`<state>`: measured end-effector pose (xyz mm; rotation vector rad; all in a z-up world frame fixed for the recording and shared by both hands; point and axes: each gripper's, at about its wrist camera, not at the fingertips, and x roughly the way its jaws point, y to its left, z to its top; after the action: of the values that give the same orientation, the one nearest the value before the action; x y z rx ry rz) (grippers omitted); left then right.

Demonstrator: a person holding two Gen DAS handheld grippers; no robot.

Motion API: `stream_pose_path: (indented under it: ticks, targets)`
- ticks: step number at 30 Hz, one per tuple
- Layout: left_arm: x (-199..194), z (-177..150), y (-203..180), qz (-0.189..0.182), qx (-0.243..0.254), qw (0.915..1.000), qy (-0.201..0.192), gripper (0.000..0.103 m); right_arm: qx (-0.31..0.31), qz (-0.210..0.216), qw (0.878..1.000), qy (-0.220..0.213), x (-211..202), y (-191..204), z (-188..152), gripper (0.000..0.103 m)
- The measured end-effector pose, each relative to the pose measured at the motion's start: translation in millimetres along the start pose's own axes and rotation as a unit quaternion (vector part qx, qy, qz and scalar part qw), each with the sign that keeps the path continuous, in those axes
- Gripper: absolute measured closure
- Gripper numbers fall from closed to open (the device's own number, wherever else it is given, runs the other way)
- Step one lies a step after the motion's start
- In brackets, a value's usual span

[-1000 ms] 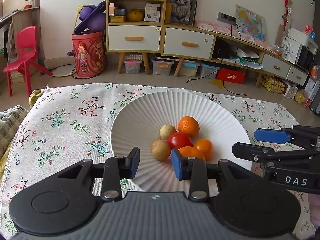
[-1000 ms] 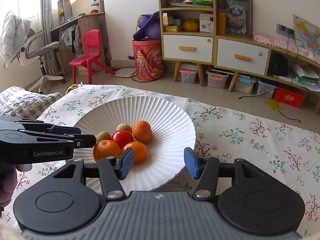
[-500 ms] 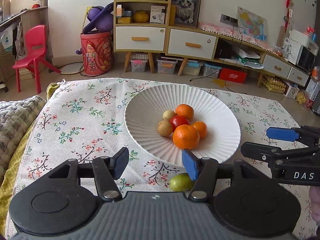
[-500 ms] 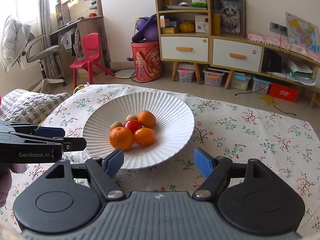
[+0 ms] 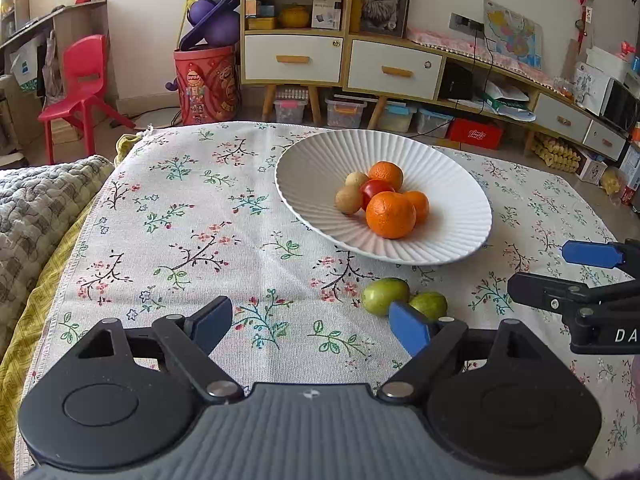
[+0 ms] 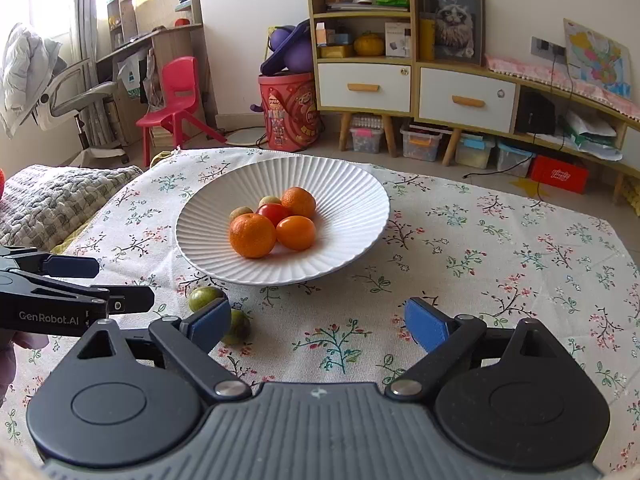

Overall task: Organize fruits
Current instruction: 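Withdraw both open tools from the bowl toward the two green limes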

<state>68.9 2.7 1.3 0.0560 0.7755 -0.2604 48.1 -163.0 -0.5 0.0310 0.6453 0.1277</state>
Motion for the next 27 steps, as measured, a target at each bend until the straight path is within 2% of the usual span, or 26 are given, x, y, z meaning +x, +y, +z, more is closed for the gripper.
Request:
stream_pose_path:
  ticks: [4, 7, 20, 25, 27]
  targets:
    - [-1, -7, 3, 0.005, 0.000, 1.0000, -0.001, 0.020, 0.002, -0.002, 1.000, 0.007, 0, 0, -7, 0.003]
    - [-1, -12, 5, 0.014, 0.001, 0.9999, -0.003, 0.016, -0.001, -0.004, 1.000, 0.013, 1, 0, -13, 0.003]
    - [9, -25, 18, 0.035, -0.005, 0.9989, 0.031, 0.014, -0.010, -0.003, 0.999, 0.034, 15, 10, -24, 0.003]
    - [12, -26, 24, 0.040, -0.011, 0.9984, 0.038, 0.014, -0.023, 0.014, 0.999, 0.035, 22, 19, -25, 0.008]
    - [13, -26, 26, 0.042, -0.014, 0.9982, 0.039, 0.014, -0.028, 0.025, 0.999, 0.035, 25, 22, -24, 0.017]
